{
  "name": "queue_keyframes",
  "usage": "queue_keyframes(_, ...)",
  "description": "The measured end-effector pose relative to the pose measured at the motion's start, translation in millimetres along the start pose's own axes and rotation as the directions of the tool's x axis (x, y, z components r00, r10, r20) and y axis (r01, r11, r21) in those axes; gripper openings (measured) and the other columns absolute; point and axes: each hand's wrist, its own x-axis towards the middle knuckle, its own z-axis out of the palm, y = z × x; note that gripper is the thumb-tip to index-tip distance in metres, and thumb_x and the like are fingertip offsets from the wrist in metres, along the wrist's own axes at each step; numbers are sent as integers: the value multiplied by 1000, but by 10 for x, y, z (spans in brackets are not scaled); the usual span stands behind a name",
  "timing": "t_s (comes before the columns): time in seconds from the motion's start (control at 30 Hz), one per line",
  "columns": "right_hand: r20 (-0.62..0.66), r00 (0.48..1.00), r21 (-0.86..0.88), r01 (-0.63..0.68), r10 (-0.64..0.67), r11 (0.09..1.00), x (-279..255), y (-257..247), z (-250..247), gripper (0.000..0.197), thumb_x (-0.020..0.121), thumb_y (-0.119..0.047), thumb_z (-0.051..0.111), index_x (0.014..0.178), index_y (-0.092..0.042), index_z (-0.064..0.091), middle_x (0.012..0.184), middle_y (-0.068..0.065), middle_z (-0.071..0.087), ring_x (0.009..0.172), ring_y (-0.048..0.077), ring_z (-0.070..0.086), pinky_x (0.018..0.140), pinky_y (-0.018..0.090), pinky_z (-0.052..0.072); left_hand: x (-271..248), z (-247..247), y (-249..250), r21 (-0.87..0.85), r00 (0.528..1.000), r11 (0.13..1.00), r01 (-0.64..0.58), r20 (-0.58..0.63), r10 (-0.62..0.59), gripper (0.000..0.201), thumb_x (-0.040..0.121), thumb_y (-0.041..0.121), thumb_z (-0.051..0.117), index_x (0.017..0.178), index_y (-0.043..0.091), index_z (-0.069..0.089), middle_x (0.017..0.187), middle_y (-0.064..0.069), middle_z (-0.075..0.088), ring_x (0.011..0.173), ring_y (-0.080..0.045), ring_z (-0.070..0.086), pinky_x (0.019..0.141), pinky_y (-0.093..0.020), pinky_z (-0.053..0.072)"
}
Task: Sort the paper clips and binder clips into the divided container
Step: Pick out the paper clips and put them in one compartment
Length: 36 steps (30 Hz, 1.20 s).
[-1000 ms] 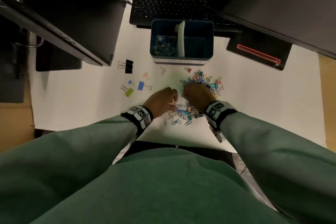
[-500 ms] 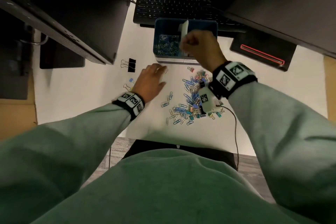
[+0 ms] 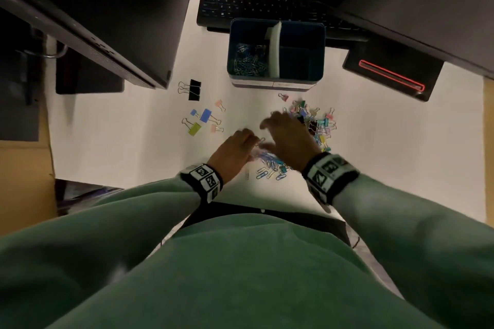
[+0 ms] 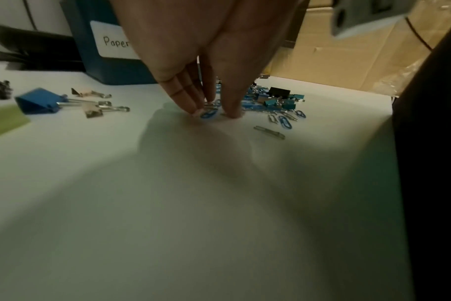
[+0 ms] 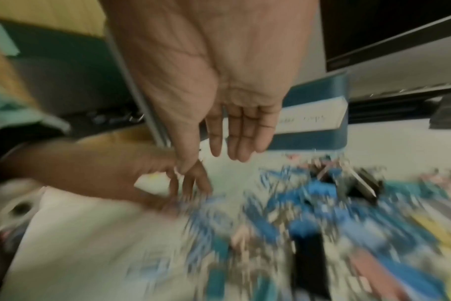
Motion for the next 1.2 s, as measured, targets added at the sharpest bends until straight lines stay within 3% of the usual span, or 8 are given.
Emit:
queue_keyframes(0.17, 197, 980, -179, 15, 21, 984, -193, -9, 494, 54, 74, -25, 79, 119, -9, 54, 110, 10, 59, 96, 27, 59, 86, 42, 51, 145, -41, 17, -41, 999, 999, 33, -2, -33, 22, 88, 0, 55, 109, 4, 58, 108, -14, 55, 91, -27, 57, 76, -35, 50)
queue_keyframes(0.37, 163, 986, 4, -44, 43, 999, -26, 63, 444, 24, 88, 2, 54, 110, -6, 57, 102, 10, 61, 88, 25, 61, 65, 27, 40, 239, -93, 20, -28, 992, 992, 121, 39, -120, 21, 90, 3, 50, 110, 3, 56, 105, -14, 54, 83, -29, 58, 66, -29, 39)
queue_keyframes(0.57, 139, 985, 327, -142, 101, 934, 44, 303, 333, 15, 87, 2, 52, 84, -7, 63, 83, 0, 59, 73, 10, 54, 77, 33, 54, 262, -213, 33, -94, 975, 972, 214, 73, -208, 17, 87, 8, 52, 102, 4, 58, 101, -14, 55, 81, -32, 58, 66, -35, 45)
queue_keyframes(0.7, 96, 985, 439, -172, 145, 882, 67, 343, -3, 8, 91, -10, 59, 96, -8, 65, 91, 2, 68, 74, 3, 56, 70, 7, 43, 254, -388, 15, -250, 955, 923, 293, 116, -272, 15, 82, 6, 60, 96, 7, 66, 98, -10, 63, 86, -26, 62, 76, -30, 51)
queue_keyframes(0.83, -118, 970, 663, -83, 213, 744, 320, 194, -555, 9, 91, -8, 61, 98, -6, 65, 86, 2, 68, 70, 5, 63, 67, 12, 52, 310, -914, 48, -490, 930, 833, 256, -110, -350, 11, 82, 7, 67, 91, 13, 67, 86, 2, 67, 74, -8, 60, 70, -4, 44)
queue_keyframes(0.97, -245, 923, 734, -24, 298, 679, 842, 41, -838, 6, 86, -4, 65, 90, -6, 67, 80, 3, 69, 71, 13, 66, 67, 23, 59, 715, -1467, -26, -464, 857, 852, 242, -309, -412, 10, 84, 16, 66, 93, 14, 69, 83, 3, 69, 73, -7, 60, 67, -9, 43)
queue_keyframes(1.13, -247, 940, 509, -82, 237, 857, 985, 72, -662, 11, 86, -8, 65, 97, -9, 66, 97, 7, 65, 81, 14, 61, 77, 27, 54, 727, -1389, -79, -372, 823, 886, 276, -385, -418, 26, 81, 19, 71, 102, 13, 59, 100, -4, 56, 83, -13, 55, 73, -22, 45)
queue_keyframes(1.2, -280, 948, 371, -37, 149, 928, 738, 118, -519, 11, 88, -12, 64, 99, -10, 63, 101, 6, 60, 82, 14, 57, 76, 25, 50, 444, -1118, -35, -339, 865, 899, 278, -318, -387, 29, 81, 27, 73, 99, 14, 55, 98, 0, 50, 79, -11, 51, 69, -22, 41)
